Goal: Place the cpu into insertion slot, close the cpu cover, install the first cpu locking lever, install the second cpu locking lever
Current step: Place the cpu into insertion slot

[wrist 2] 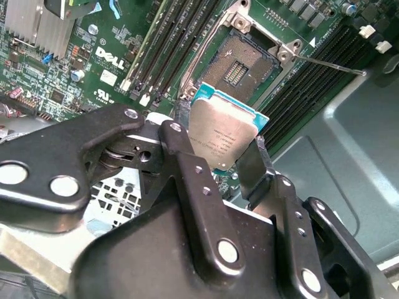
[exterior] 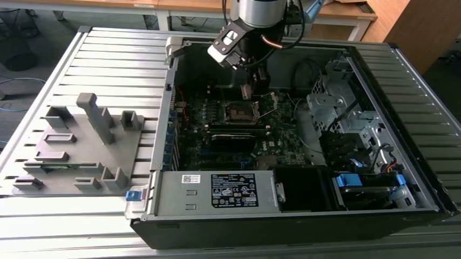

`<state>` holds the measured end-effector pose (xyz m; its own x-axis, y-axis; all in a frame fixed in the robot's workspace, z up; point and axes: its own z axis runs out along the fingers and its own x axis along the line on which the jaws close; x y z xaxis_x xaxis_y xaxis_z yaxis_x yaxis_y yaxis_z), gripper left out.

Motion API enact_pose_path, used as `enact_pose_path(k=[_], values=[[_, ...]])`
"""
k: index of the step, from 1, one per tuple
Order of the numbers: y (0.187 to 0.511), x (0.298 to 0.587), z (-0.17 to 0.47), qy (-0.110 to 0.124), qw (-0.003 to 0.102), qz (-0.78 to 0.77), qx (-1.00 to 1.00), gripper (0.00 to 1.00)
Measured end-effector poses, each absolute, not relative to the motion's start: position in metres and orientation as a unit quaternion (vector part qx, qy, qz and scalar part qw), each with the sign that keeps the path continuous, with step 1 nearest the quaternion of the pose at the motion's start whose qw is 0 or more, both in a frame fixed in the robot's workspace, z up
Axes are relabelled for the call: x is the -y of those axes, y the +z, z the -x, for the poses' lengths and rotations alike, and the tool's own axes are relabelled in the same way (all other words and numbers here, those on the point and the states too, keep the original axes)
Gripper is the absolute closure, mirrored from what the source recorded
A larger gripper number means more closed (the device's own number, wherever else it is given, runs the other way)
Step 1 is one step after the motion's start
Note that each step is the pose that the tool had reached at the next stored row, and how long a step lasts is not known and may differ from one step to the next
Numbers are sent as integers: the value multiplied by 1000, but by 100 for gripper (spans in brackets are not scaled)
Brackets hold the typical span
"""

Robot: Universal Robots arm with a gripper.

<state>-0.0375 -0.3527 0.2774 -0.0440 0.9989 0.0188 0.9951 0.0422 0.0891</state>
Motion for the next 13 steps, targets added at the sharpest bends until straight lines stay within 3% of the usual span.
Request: enact_pose_path(k=[11, 13], values=[[277, 353, 38, 38, 26, -721, -691, 46], [276, 353, 38, 33, 21, -721, -692, 46]])
